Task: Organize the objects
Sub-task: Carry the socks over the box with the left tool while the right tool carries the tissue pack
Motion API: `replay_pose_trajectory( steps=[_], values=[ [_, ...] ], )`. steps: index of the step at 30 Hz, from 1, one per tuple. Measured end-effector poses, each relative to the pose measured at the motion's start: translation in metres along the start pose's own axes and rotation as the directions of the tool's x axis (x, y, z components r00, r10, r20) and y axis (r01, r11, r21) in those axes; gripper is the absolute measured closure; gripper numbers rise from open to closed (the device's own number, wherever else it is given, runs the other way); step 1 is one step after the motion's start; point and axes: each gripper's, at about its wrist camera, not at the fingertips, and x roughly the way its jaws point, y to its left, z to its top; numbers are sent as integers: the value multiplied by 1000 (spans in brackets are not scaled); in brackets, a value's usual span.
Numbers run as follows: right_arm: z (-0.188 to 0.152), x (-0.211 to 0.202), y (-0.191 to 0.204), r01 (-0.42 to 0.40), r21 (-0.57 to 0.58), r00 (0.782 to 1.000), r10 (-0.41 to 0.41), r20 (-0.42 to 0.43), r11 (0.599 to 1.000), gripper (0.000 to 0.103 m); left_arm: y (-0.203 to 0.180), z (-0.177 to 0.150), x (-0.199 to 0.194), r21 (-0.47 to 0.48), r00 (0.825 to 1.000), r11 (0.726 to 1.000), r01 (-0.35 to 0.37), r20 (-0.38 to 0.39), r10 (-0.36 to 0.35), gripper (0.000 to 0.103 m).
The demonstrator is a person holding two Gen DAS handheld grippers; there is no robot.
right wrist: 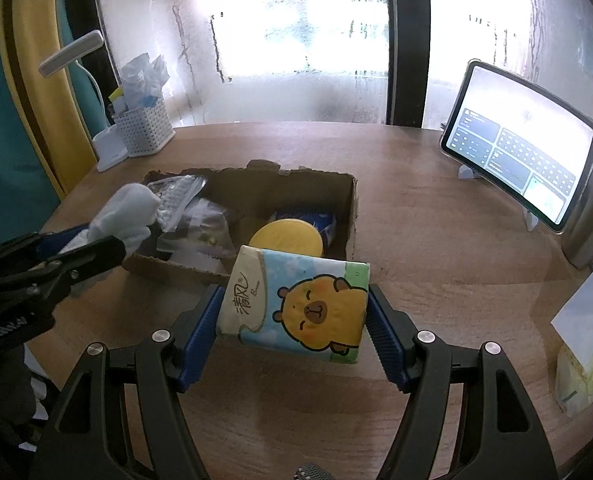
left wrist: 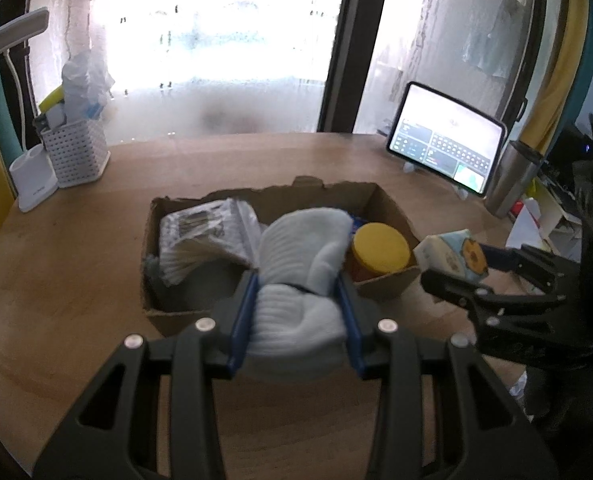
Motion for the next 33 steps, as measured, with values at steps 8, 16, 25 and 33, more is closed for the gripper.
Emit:
replay_pose_trajectory(
  steps=[8, 16, 25, 33],
  values=[
    [6, 11, -15, -15, 24, 1000, 15, -5, 1000, 30, -4, 9, 25, -14, 999, 1000, -15, -35, 14, 63],
    [12, 16, -29, -32, 30, 999, 32, -4, 999, 30, -15, 20, 50, -28, 998, 1000, -10, -65, 8, 63],
    [17, 23, -49, -43, 58, 999, 43, -14, 997, 30, -19, 31, 82, -52, 995, 999, -10, -103, 5, 63],
    [22, 28, -51, -47, 60, 999, 48, -12, 997, 30, -19, 32, 100, -55, 989, 998, 14, -147, -21, 62]
  ],
)
